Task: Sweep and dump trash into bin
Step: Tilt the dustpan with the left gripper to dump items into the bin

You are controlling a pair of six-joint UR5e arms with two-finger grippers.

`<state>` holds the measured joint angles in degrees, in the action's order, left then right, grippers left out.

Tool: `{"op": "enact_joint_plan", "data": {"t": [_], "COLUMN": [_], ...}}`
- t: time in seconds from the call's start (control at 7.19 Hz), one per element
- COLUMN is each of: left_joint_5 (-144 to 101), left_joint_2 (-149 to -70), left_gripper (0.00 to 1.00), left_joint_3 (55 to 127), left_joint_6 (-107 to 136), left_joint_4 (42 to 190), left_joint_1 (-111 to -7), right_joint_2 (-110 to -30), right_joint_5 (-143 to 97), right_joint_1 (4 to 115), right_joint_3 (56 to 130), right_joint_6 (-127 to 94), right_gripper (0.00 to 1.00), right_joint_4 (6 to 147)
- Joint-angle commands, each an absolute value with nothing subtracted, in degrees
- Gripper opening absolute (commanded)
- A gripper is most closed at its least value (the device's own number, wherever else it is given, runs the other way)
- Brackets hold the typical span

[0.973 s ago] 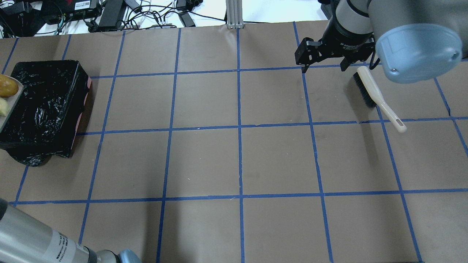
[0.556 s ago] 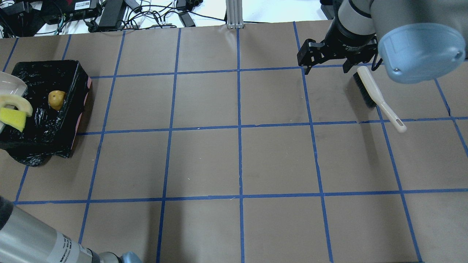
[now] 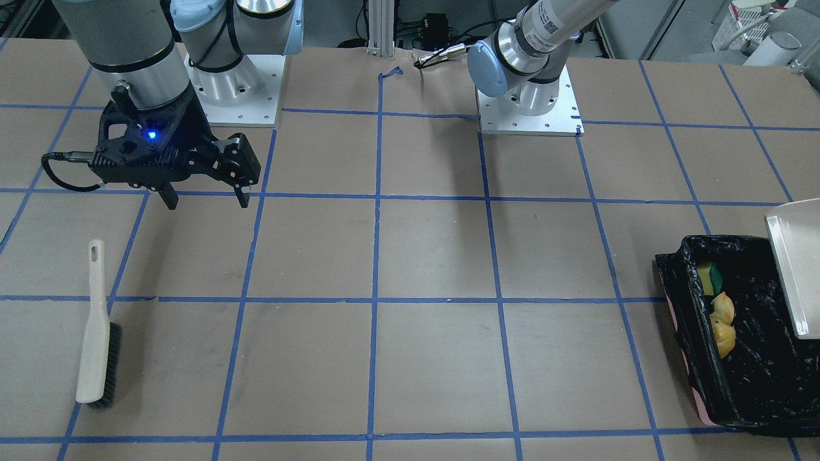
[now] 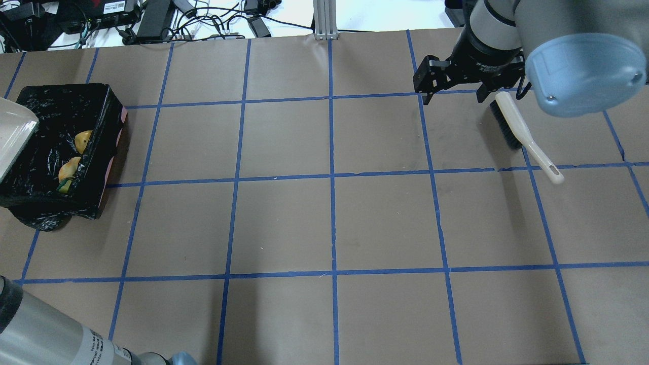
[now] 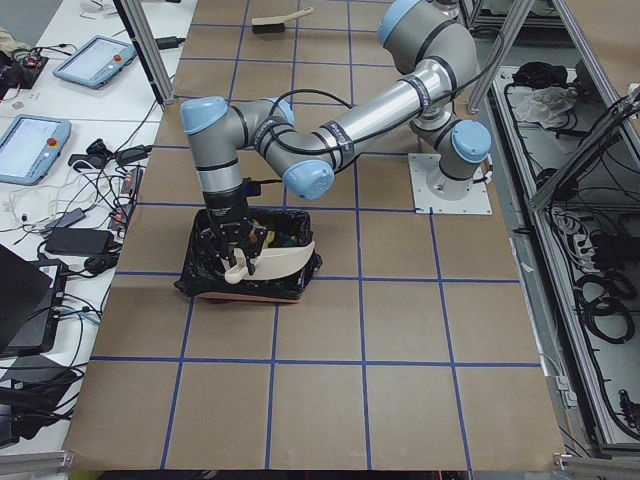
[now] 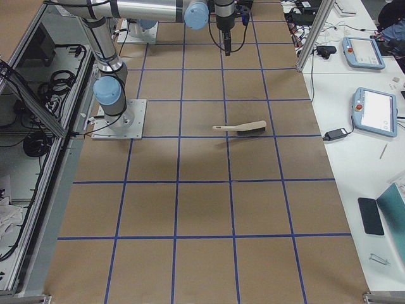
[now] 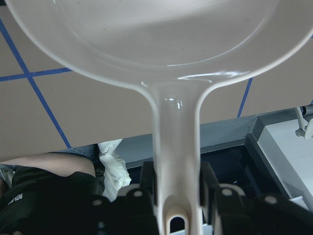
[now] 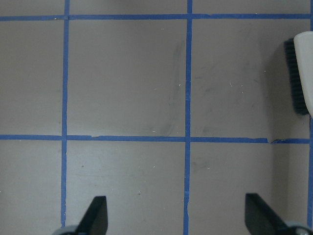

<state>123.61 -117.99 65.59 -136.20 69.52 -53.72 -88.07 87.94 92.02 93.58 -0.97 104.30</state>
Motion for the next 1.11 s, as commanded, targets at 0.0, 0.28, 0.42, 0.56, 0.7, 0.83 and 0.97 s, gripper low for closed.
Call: {"op": "enact_joint_plan", "data": {"t": [0.0, 0.28, 0.42, 0.56, 0.7, 0.83, 0.97], "left_joint_5": [120.7, 107.8, 104.0, 97.4, 95.1, 91.0, 90.3], "left_joint_2": [-116.3, -113.0, -112.0, -111.5, -111.8, -112.1, -112.4], "left_gripper": [0.0, 0.0, 0.0, 0.0, 0.0, 0.0, 0.0], "left_joint_3": [65.6, 65.7, 65.7, 65.9, 67.0, 69.0, 70.1], "left_joint_6": [-136.5, -139.0, -138.6, -136.6, -132.9, -128.0, -126.1], "left_joint_4": [69.5, 73.1, 75.6, 78.1, 80.5, 80.4, 80.3], "left_joint_1": [-54.3, -53.1, -53.2, -53.1, -54.2, -55.4, -58.3], "right_joint_2": [-88.1, -88.1, -88.1, -88.1, -88.1, -88.1, -88.1], "right_joint_5": [88.0, 88.1, 88.0, 88.0, 88.0, 88.1, 88.0], "right_joint_1": [92.0, 92.0, 92.0, 92.0, 92.0, 92.0, 92.0], "right_joint_3": [93.6, 93.6, 93.6, 93.6, 93.6, 93.6, 93.6], "right_joint_6": [-1.0, -1.0, -1.1, -1.1, -1.1, -1.1, -1.1], "right_gripper": [1.0, 1.0, 1.0, 1.0, 1.0, 1.0, 1.0], "right_joint_4": [104.4, 104.3, 104.6, 104.9, 105.0, 105.1, 105.1]}}
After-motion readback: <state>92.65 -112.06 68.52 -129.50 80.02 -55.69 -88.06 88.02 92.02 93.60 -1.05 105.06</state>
